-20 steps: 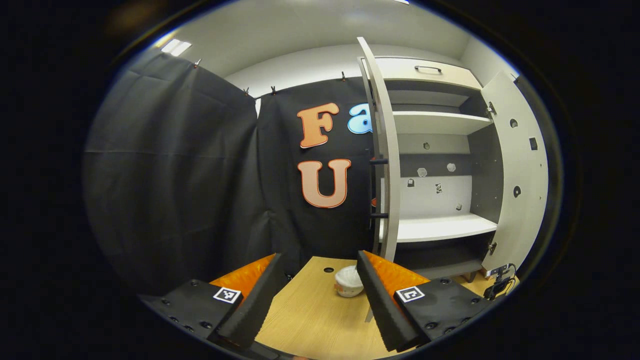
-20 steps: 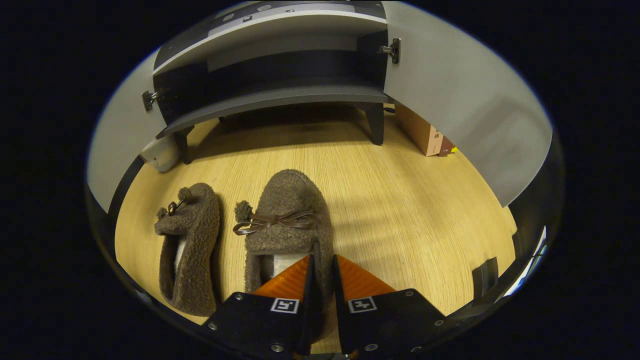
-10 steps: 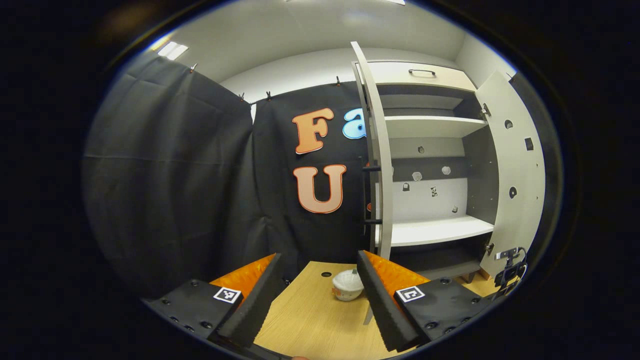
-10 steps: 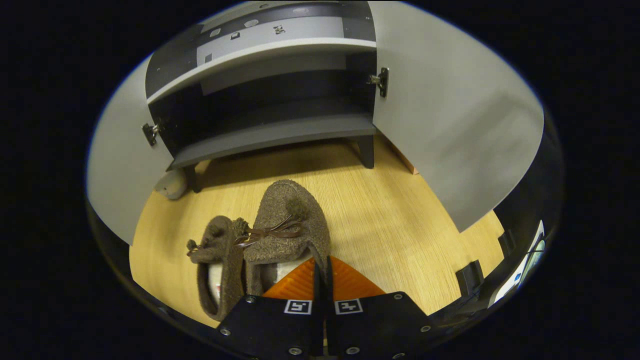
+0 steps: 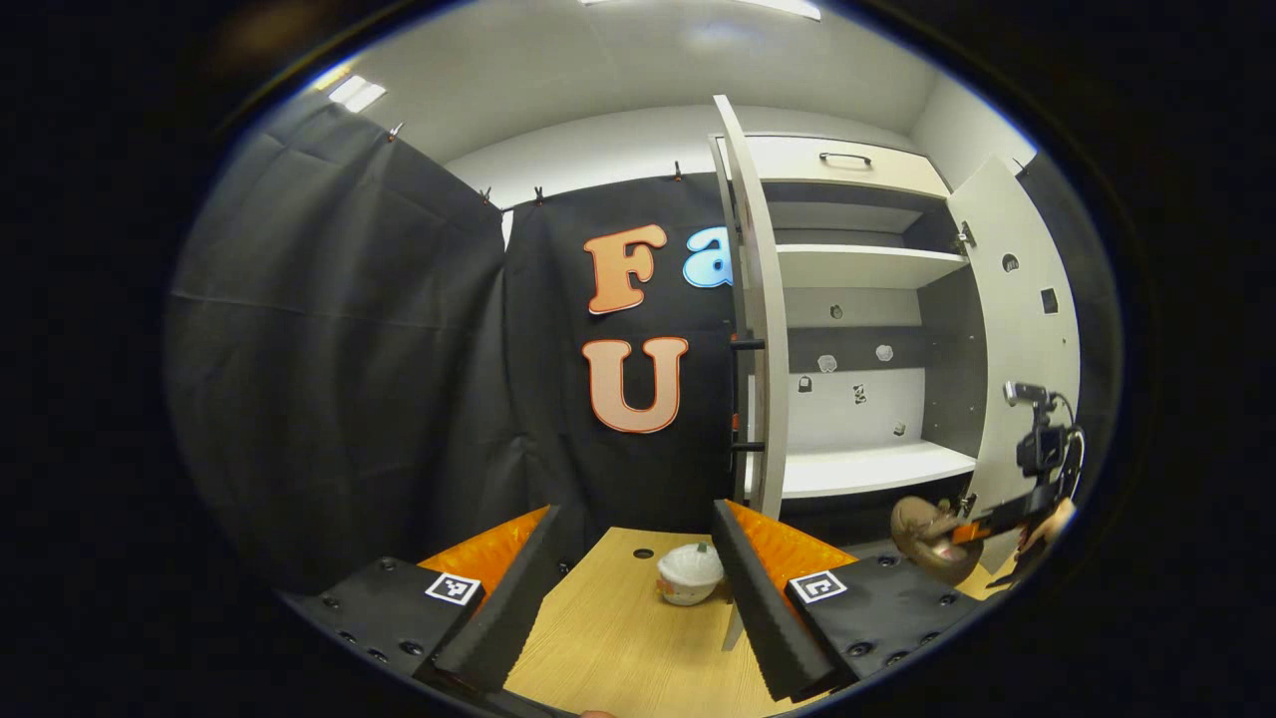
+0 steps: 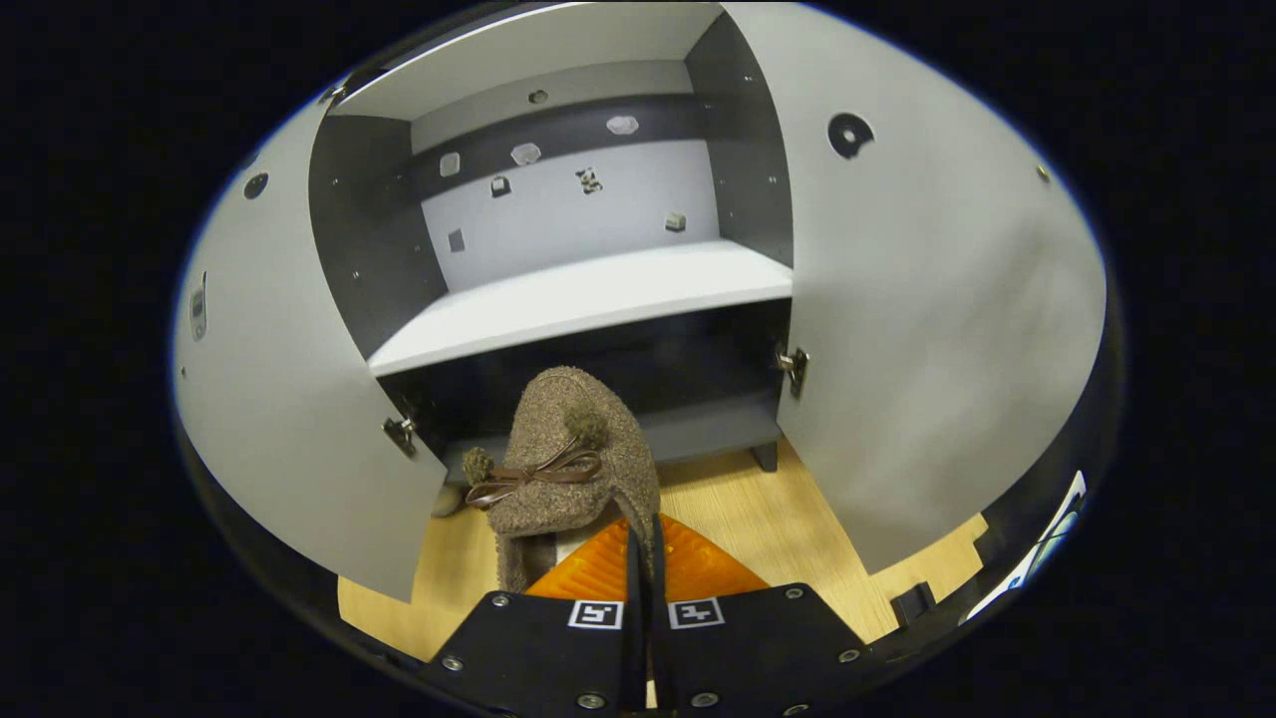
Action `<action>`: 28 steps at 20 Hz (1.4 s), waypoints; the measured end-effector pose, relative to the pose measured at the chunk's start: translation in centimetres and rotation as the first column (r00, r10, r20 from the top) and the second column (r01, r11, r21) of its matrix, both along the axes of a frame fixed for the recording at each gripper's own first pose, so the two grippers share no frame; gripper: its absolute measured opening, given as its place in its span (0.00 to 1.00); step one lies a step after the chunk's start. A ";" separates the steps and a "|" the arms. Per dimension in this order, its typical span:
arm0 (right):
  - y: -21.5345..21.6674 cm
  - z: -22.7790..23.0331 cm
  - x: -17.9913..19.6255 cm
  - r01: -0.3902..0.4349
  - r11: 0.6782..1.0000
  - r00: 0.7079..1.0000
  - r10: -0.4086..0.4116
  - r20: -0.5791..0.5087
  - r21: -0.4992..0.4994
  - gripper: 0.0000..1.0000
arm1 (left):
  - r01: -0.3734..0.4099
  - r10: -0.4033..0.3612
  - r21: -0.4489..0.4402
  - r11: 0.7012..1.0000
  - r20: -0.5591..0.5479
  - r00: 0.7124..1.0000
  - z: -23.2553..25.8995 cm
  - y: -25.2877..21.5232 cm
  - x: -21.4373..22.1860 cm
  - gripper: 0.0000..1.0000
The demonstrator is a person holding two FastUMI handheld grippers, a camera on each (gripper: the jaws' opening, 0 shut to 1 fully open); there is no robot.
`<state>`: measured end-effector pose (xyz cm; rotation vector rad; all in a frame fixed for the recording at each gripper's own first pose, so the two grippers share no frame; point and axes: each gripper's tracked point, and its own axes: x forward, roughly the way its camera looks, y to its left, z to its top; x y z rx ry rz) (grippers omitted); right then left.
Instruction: Grab one shoe with the right hand and put it into the shoe cabinet, grab the other shoe with the left hand and put it into the shoe cabinet; then close the right door with the right hand and the left door with the left hand.
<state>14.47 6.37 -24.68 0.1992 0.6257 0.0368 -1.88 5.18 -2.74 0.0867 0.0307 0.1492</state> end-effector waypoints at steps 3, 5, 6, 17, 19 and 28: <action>1.2 5.2 3.5 0.000 1.000 0.997 -0.001 0.072 0.021 0.02 | -0.009 0.009 -0.007 1.000 -0.004 1.000 -0.4 0.6 0.1 0.97; 1.6 8.0 6.2 0.003 0.999 0.993 -0.007 0.115 0.034 0.02 | -0.025 0.025 0.002 1.000 0.006 1.000 -0.2 1.3 0.4 0.97; 1.7 9.2 7.5 0.005 0.999 0.991 -0.010 0.131 0.042 0.02 | -0.032 0.032 0.001 0.999 0.012 0.999 -0.2 1.6 0.4 0.97; 1.1 9.5 22.2 0.074 0.995 0.992 -0.080 0.095 0.070 0.02 | -0.109 0.109 0.004 0.994 -0.006 0.994 -1.1 3.7 1.8 0.97; 0.5 8.0 24.3 0.104 0.991 0.991 -0.110 0.071 0.080 0.02 | -0.128 0.128 0.022 0.992 -0.003 0.992 -0.9 4.1 1.6 0.97; 0.4 9.4 25.5 0.102 0.988 0.987 -0.115 0.115 0.119 0.06 | -0.139 0.139 0.036 0.990 -0.013 0.990 -0.7 3.9 0.9 0.97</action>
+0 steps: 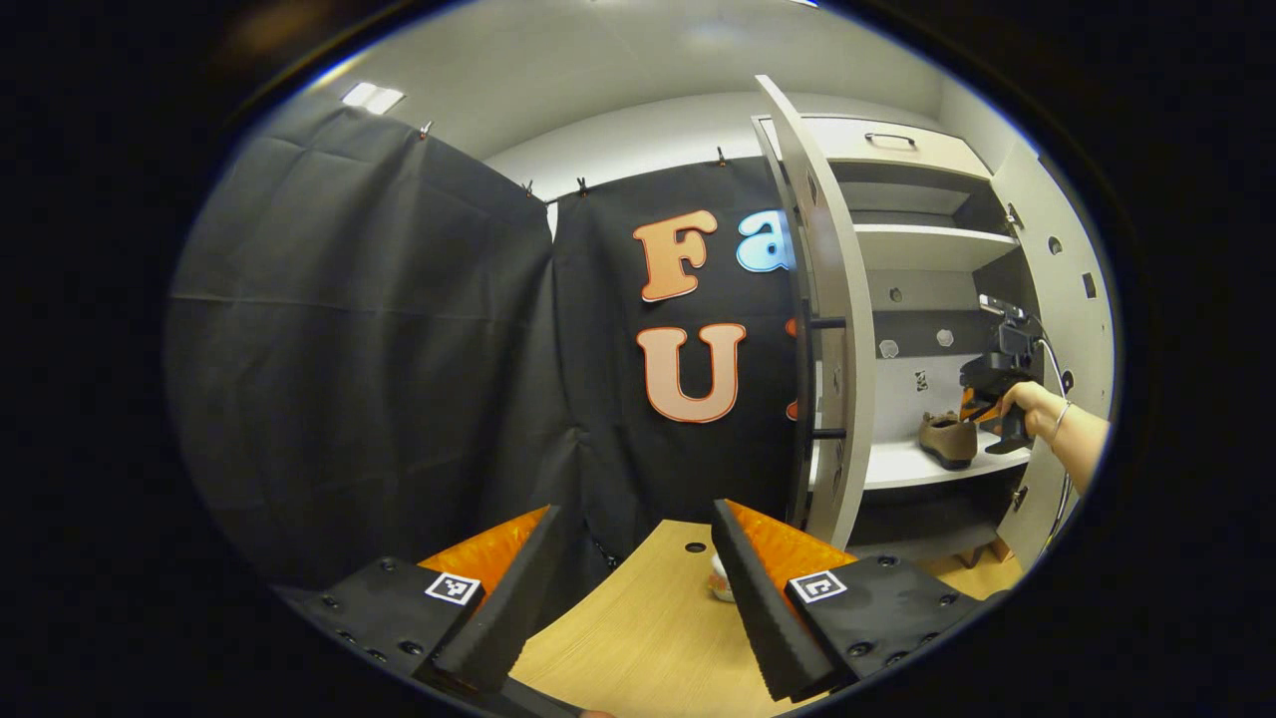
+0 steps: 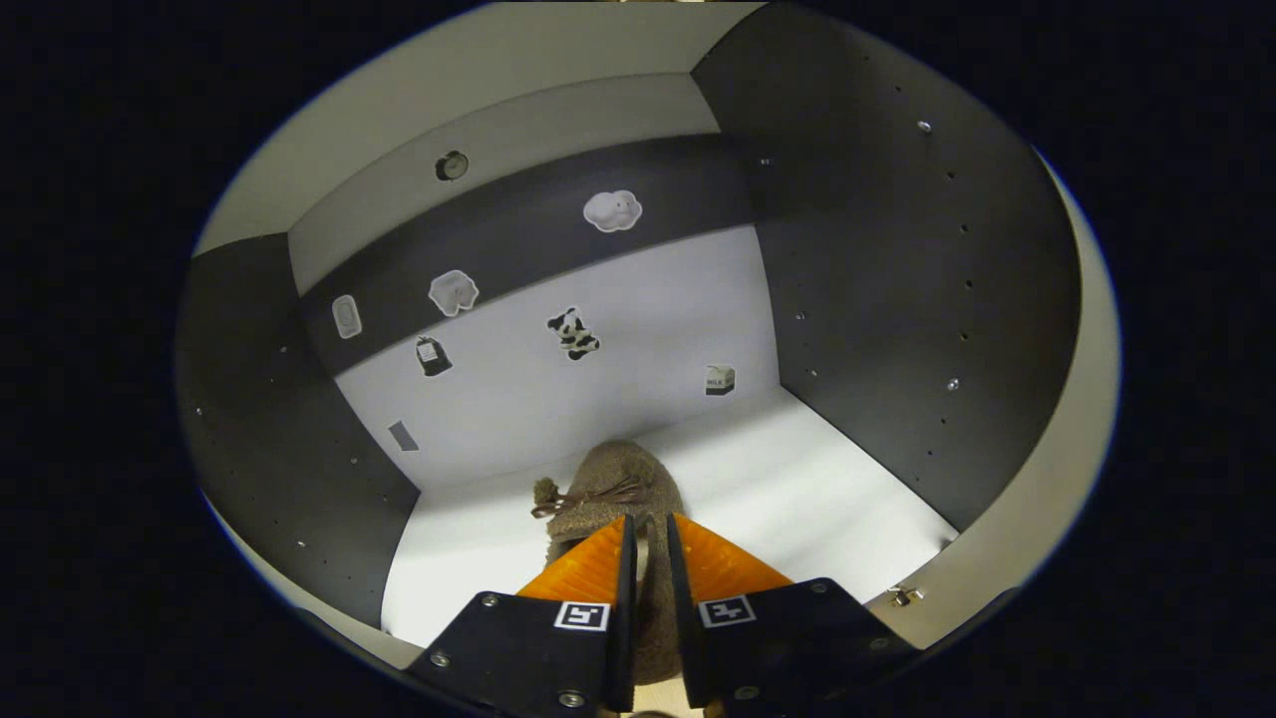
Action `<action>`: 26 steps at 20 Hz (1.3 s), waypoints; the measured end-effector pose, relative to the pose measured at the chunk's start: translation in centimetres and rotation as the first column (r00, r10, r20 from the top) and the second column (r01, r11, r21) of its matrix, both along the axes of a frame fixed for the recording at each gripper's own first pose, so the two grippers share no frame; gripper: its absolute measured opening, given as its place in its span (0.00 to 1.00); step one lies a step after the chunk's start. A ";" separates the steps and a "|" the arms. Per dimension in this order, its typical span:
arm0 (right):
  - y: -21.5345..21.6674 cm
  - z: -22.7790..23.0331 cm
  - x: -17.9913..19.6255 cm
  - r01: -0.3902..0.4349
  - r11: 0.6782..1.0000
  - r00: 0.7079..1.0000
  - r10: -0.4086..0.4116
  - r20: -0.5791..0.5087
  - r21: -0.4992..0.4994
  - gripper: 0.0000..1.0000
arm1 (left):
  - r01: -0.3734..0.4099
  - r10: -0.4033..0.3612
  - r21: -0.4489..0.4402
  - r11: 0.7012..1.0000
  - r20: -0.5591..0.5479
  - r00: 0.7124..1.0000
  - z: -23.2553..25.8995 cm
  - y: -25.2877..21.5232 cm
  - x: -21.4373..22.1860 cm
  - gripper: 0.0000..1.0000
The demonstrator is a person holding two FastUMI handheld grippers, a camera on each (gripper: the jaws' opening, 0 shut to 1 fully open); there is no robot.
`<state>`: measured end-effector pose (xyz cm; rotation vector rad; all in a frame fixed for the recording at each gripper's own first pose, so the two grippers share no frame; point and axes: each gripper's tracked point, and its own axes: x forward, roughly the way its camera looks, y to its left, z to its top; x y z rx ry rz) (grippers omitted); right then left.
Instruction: Grab one shoe with the right hand and put it into the shoe cabinet, grab the other shoe with the left hand and put it into the shoe cabinet; then close the right door with the right hand and the left door with the left hand.
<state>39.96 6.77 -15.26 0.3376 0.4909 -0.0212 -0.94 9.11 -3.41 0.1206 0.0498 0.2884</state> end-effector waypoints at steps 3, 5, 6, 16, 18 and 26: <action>0.4 2.4 -3.0 -0.051 0.996 0.996 0.055 0.070 -0.069 0.29 | 0.040 -0.040 -0.018 0.999 0.004 0.999 -0.2 -1.6 0.4 0.96; 0.6 4.4 -5.3 -0.068 0.990 0.987 0.084 0.134 -0.120 0.35 | 0.069 -0.069 -0.017 0.997 0.004 0.998 -0.5 -2.7 0.6 0.99; 0.7 5.5 -6.6 -0.074 0.988 0.981 0.097 0.167 -0.139 0.37 | 0.084 -0.084 -0.021 0.996 0.001 0.996 -0.8 -3.2 0.6 0.94; -1.4 11.0 -21.4 -0.046 0.974 0.929 0.124 0.349 -0.222 0.93 | 0.220 -0.233 -0.112 0.969 -0.124 0.965 -8.9 -10.1 0.5 0.95; -2.0 11.0 -24.2 -0.038 0.971 0.921 0.126 0.369 -0.238 0.92 | 0.239 -0.267 -0.161 0.958 -0.184 0.946 -12.2 -11.9 0.3 0.97; -5.3 10.9 -31.2 -0.004 0.952 0.893 0.141 0.427 -0.307 0.93 | 0.241 -0.355 -0.297 0.924 -0.432 0.829 -25.5 -18.1 0.2 0.99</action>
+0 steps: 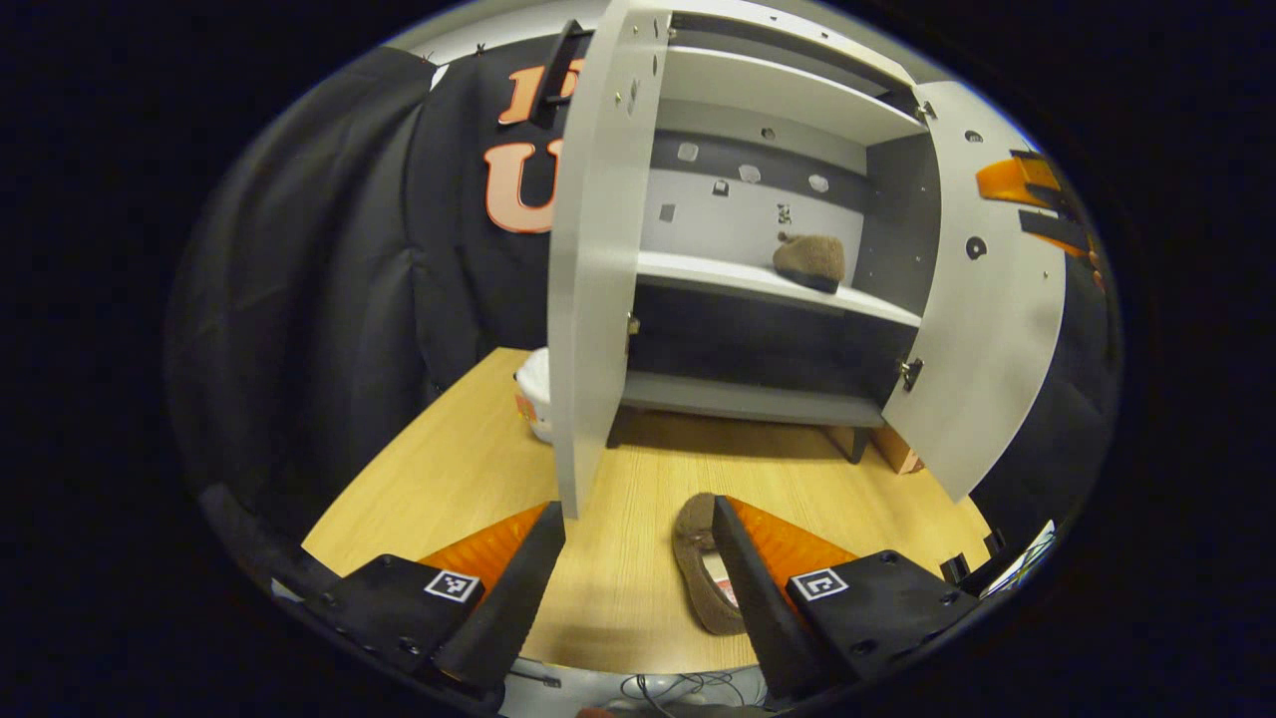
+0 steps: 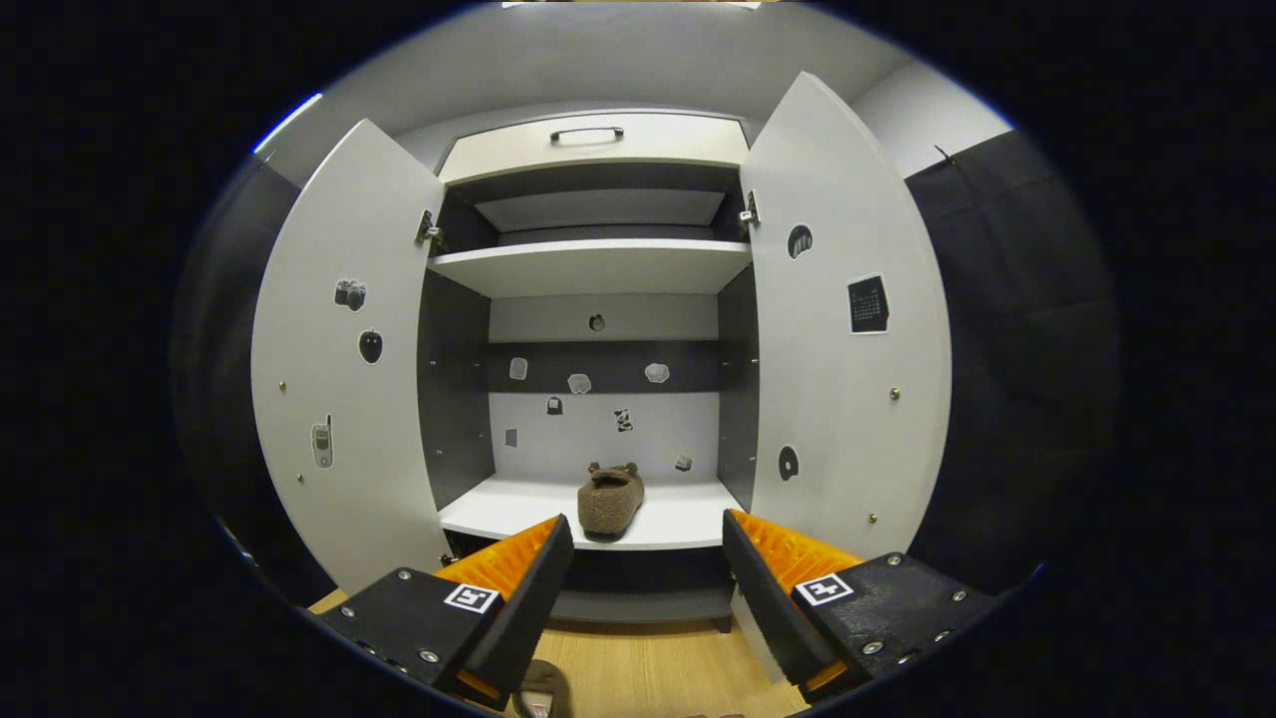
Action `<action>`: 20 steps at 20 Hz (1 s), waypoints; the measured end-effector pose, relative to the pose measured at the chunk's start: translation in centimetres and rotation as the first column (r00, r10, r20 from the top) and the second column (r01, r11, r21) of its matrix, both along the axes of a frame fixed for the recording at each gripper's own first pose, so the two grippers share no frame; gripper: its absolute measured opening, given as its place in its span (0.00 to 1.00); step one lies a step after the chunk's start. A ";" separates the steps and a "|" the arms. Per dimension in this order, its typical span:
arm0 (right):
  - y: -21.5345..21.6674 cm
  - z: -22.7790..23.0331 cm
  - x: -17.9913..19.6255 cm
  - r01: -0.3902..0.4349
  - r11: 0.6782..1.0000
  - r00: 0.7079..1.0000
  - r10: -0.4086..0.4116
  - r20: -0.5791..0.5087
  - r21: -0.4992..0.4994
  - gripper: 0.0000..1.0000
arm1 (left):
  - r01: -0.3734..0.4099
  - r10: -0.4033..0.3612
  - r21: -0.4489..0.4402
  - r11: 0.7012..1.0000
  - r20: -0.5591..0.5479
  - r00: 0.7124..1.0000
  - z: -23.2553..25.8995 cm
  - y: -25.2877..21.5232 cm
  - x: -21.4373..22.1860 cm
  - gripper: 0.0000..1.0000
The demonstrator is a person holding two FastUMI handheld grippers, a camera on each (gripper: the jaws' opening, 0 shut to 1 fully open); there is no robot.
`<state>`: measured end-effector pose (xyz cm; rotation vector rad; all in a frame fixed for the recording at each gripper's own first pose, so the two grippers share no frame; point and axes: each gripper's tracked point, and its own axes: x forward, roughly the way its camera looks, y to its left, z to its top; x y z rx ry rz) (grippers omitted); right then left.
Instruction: Grab one shoe with the right hand and put it into the shoe cabinet, grab the other shoe with the left hand and put it into the shoe cabinet; then close the right door with the right hand and the left door with the left hand.
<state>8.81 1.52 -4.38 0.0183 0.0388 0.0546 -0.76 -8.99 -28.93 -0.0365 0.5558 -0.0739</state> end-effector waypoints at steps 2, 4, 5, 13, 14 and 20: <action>-1.0 0.4 -0.8 0.006 1.000 1.000 -0.005 0.014 -0.016 0.92 | 0.006 -0.005 0.014 1.000 -0.050 0.999 -2.4 -1.1 0.9 0.97; -1.8 0.4 -1.5 -0.003 1.000 1.000 0.003 0.011 0.000 0.92 | 0.010 -0.010 0.004 1.000 -0.119 0.993 -5.4 -2.5 1.3 0.97; -2.2 0.3 -1.7 -0.007 1.000 1.000 0.007 0.009 0.013 0.93 | 0.012 -0.011 0.008 1.000 -0.165 0.986 -7.2 -3.0 1.4 0.98; -5.1 -1.8 -2.2 -0.041 0.998 0.998 0.044 -0.043 0.056 0.93 | -0.012 0.015 0.010 1.000 -0.433 0.901 -17.8 -5.4 2.9 1.00; -5.5 -2.0 -2.3 -0.039 0.997 0.998 0.042 -0.049 0.061 0.93 | -0.018 0.020 0.008 1.000 -0.447 0.894 -18.0 -5.6 3.4 0.98; -6.8 -3.1 -2.5 -0.040 0.995 0.996 0.047 -0.076 0.092 0.92 | -0.013 0.003 -0.018 1.000 -0.494 0.870 -16.0 -8.2 7.7 0.31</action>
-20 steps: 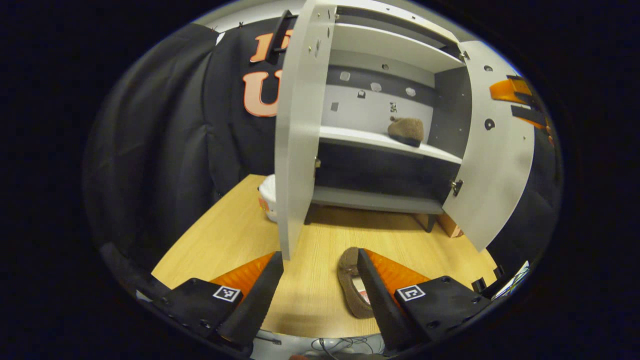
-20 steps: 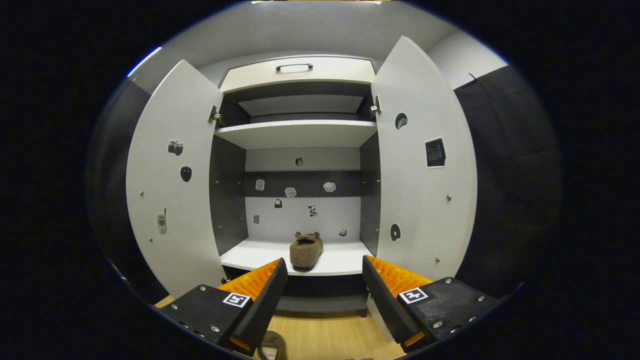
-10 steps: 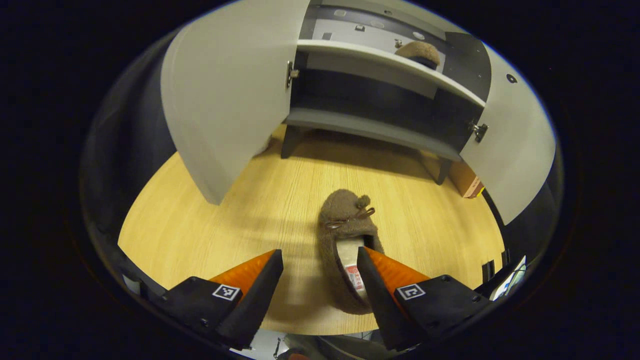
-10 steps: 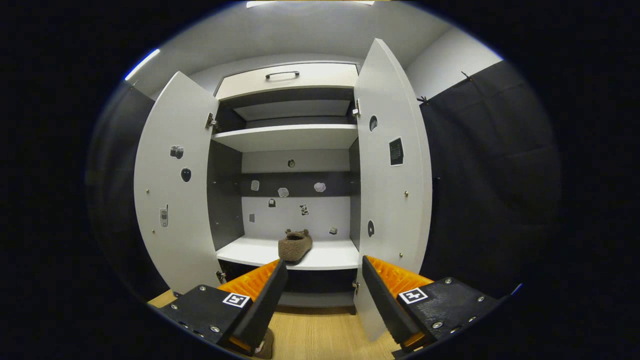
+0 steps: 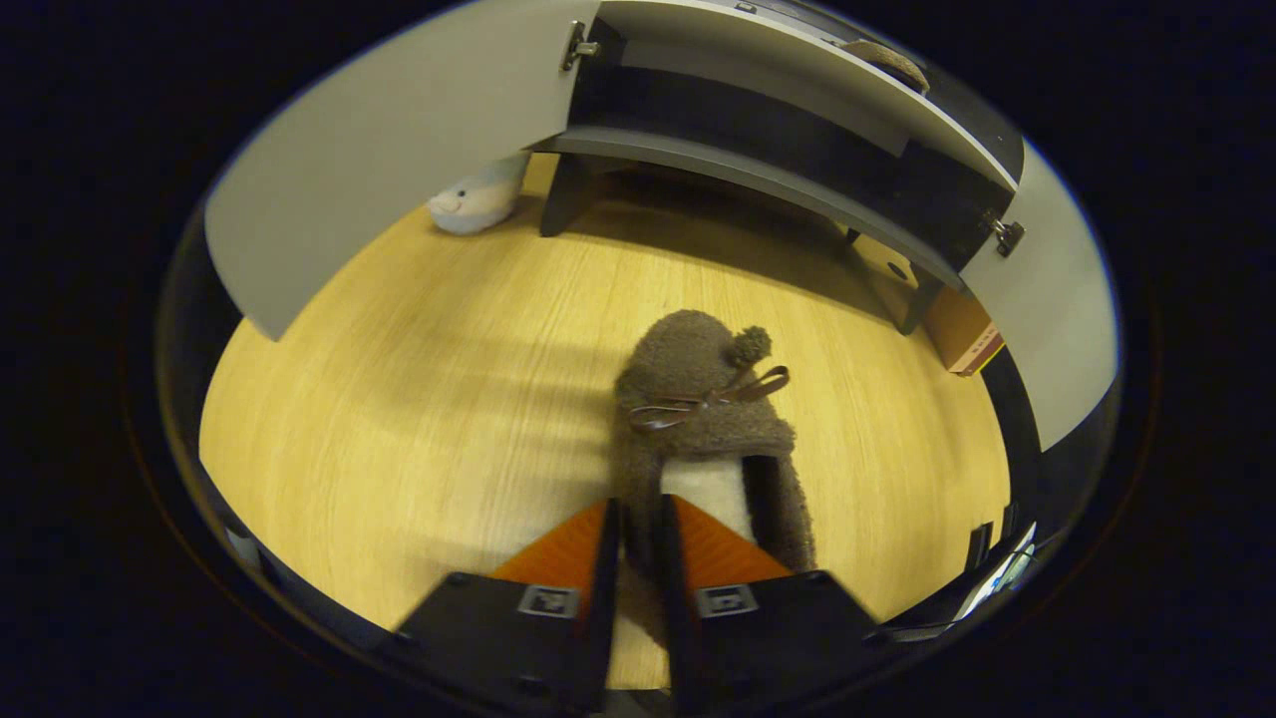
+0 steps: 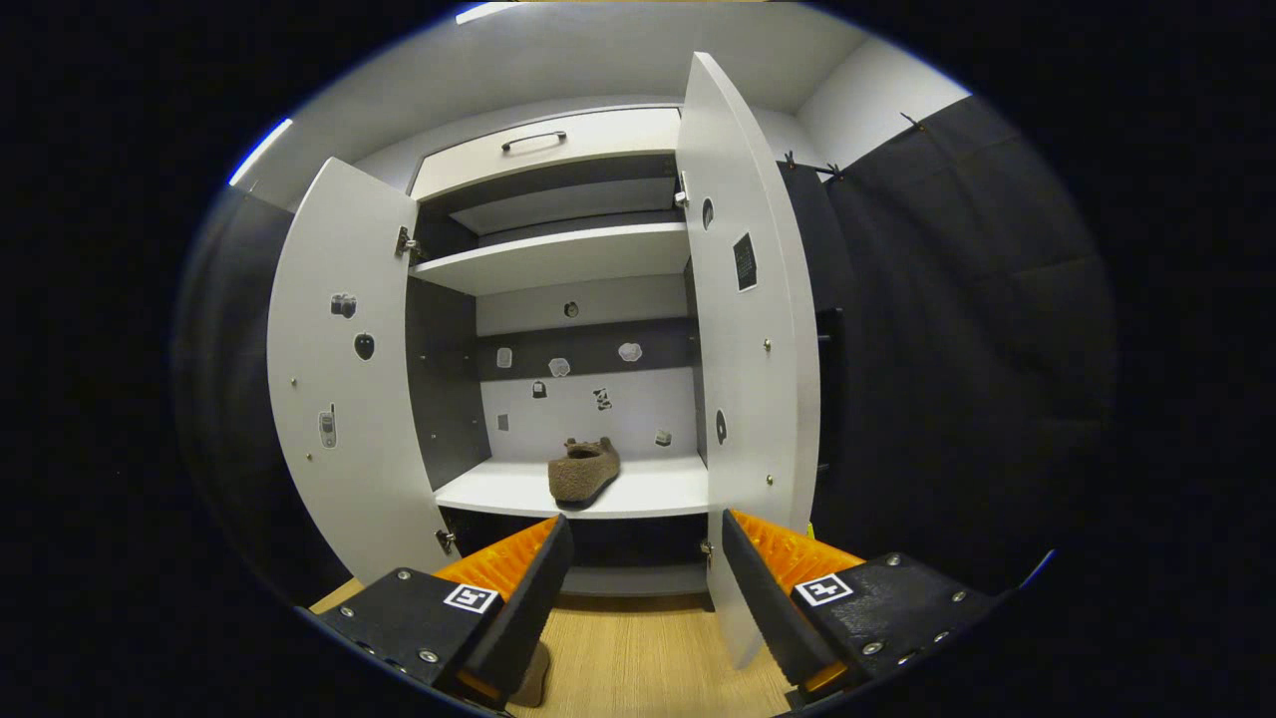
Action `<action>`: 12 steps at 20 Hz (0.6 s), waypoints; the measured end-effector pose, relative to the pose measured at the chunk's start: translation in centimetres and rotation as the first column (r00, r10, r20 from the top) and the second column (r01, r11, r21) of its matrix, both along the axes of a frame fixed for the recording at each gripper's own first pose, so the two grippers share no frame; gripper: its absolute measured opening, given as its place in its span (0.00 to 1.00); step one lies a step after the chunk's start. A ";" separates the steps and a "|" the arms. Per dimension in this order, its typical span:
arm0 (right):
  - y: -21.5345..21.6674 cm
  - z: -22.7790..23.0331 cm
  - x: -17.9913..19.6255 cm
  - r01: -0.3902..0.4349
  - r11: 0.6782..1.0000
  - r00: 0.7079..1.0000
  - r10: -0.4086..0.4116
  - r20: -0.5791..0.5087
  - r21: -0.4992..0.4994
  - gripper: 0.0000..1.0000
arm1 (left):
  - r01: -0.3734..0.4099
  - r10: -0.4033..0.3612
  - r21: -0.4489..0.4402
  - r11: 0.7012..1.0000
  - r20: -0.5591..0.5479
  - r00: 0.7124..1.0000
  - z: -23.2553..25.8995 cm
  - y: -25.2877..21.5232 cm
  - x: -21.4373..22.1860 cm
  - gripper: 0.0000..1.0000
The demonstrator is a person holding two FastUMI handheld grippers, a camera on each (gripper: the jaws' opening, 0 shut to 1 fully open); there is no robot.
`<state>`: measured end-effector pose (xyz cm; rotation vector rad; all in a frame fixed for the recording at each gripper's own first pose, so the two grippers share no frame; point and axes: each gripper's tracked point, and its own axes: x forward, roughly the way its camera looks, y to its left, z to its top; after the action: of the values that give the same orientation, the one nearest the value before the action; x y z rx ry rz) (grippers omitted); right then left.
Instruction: Grab one shoe with the right hand and put it into the shoe cabinet, grab the other shoe with the left hand and put it into the shoe cabinet; then close the right door with the right hand and the left door with the left hand.
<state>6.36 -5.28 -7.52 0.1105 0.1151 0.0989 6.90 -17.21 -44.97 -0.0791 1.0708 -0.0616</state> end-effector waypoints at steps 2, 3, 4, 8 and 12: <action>-0.3 -0.2 -0.2 0.000 1.000 1.000 0.000 -0.002 -0.011 0.92 | -0.003 0.003 0.034 0.999 -0.015 1.000 1.8 -0.5 1.6 0.09; -0.5 -0.3 -0.2 0.000 1.000 1.000 0.000 -0.001 -0.018 0.92 | 0.001 -0.001 0.038 0.999 -0.021 1.000 -1.0 0.2 0.0 0.07; -0.7 -0.4 -0.2 -0.003 1.000 1.000 0.003 -0.001 -0.023 0.92 | -0.001 0.001 0.021 1.000 -0.021 1.000 2.3 -0.2 0.7 0.07; -0.6 -0.8 -0.2 -0.036 0.999 0.999 0.036 -0.001 -0.013 0.93 | 0.034 -0.033 -0.052 0.998 0.019 0.999 10.7 -1.8 0.4 0.07; -0.8 -1.1 -0.3 -0.066 0.998 0.998 0.066 -0.001 0.022 0.93 | 0.053 -0.046 -0.060 0.997 0.106 0.993 20.7 -1.5 1.4 0.07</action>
<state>6.08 -6.08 -8.66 0.1289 0.1195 0.1660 8.31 -18.74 -24.23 -0.1046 0.9658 -0.1428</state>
